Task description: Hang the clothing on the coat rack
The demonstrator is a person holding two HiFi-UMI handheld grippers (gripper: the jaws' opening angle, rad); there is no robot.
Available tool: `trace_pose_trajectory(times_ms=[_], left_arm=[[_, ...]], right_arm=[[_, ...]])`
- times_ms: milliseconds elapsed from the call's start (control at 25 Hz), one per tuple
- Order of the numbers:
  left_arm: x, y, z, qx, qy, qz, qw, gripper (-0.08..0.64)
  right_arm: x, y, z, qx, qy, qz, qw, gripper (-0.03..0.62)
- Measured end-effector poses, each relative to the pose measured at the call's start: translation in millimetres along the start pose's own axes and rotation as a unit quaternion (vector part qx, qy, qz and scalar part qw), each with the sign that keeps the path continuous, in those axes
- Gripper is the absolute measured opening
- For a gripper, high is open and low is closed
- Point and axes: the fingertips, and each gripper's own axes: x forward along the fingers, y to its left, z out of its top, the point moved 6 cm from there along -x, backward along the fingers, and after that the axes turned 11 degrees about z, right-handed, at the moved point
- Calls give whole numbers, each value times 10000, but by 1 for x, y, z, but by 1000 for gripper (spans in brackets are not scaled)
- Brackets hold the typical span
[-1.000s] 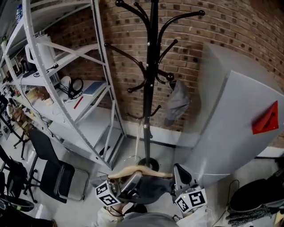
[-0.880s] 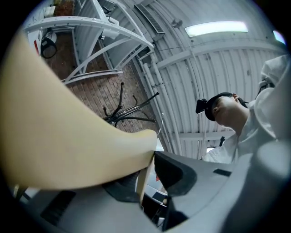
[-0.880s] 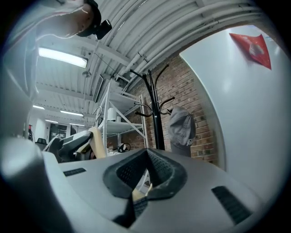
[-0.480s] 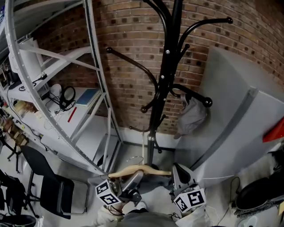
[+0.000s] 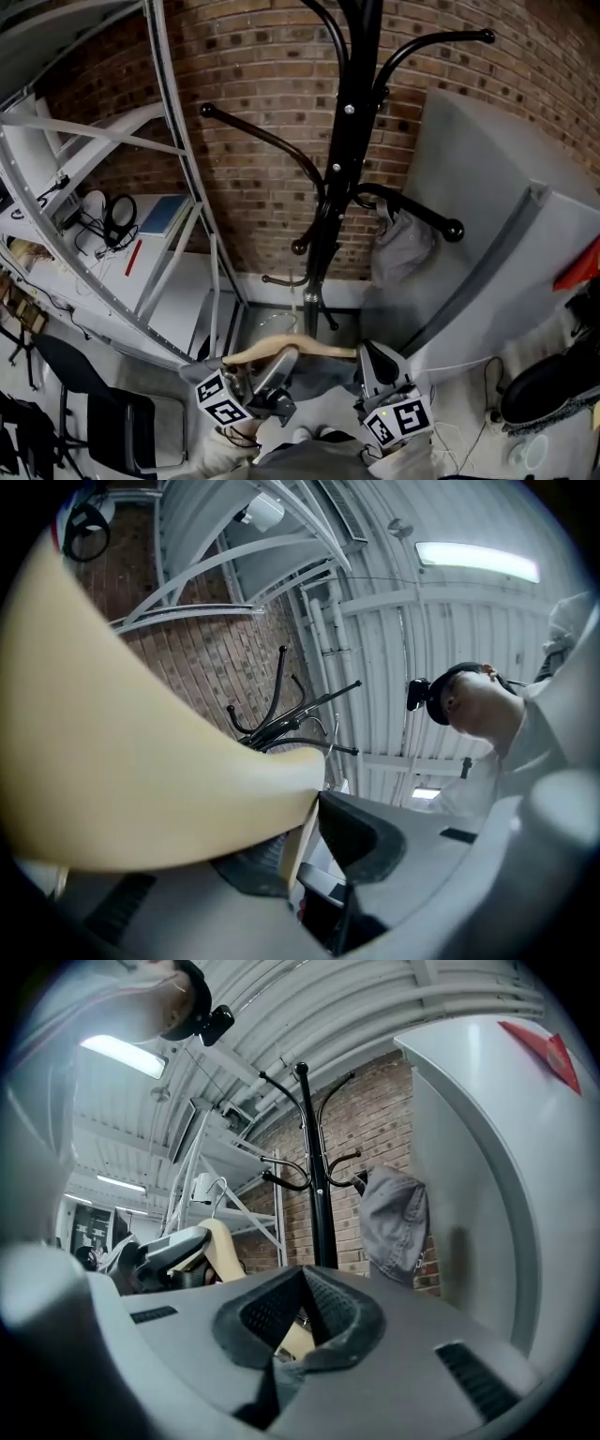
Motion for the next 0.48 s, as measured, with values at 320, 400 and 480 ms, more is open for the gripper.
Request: trace_pose_trajectory(times_ms=[320, 400, 480], left_arm=[[31, 4, 5, -154, 86, -149, 9997, 98], [38, 4, 7, -180, 102, -175, 9996, 98], [44, 4, 10, -180, 97, -225, 9995, 98]], right_arm=[[9, -18, 16, -115, -56, -24, 9999, 23], [11, -23, 21, -128, -80, -39, 9999, 23], [12, -27, 25, -126, -152, -52, 9998, 23]])
